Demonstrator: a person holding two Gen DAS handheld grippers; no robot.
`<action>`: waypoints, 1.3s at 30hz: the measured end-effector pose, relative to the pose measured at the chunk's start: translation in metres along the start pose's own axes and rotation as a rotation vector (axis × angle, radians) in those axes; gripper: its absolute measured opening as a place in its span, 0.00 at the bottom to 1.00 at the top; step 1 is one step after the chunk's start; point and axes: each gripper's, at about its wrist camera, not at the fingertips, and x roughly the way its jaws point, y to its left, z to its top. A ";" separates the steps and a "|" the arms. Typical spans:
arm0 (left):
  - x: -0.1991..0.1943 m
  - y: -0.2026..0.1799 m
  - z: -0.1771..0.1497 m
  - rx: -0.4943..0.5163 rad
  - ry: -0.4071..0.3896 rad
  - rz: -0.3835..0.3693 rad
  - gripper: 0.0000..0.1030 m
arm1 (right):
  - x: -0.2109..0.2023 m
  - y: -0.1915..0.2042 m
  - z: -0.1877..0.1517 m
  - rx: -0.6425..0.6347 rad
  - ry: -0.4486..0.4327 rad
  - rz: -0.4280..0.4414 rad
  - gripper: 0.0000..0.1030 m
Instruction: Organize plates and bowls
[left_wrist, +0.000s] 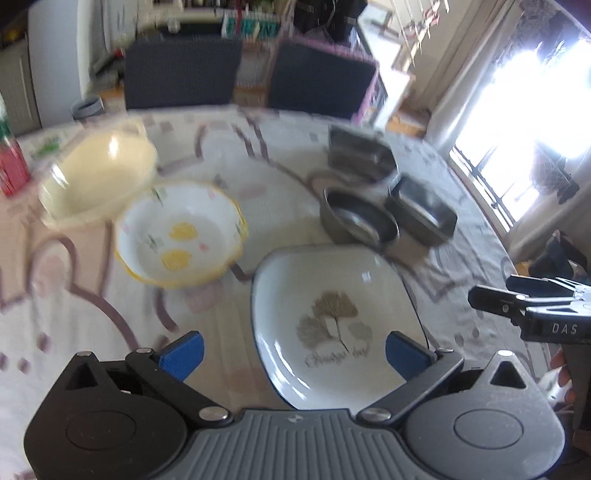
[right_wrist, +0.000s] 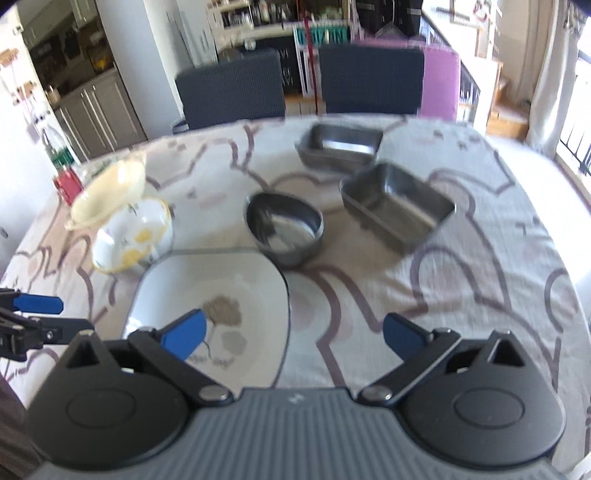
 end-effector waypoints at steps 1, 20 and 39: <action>-0.008 0.002 0.002 0.005 -0.030 0.020 1.00 | -0.004 0.002 0.001 -0.005 -0.020 0.004 1.00; -0.101 0.109 0.048 -0.333 -0.311 0.275 1.00 | -0.016 0.105 0.084 -0.038 -0.290 0.217 1.00; 0.018 0.233 0.066 -0.773 -0.239 0.089 0.75 | 0.186 0.180 0.177 0.026 -0.075 0.316 0.49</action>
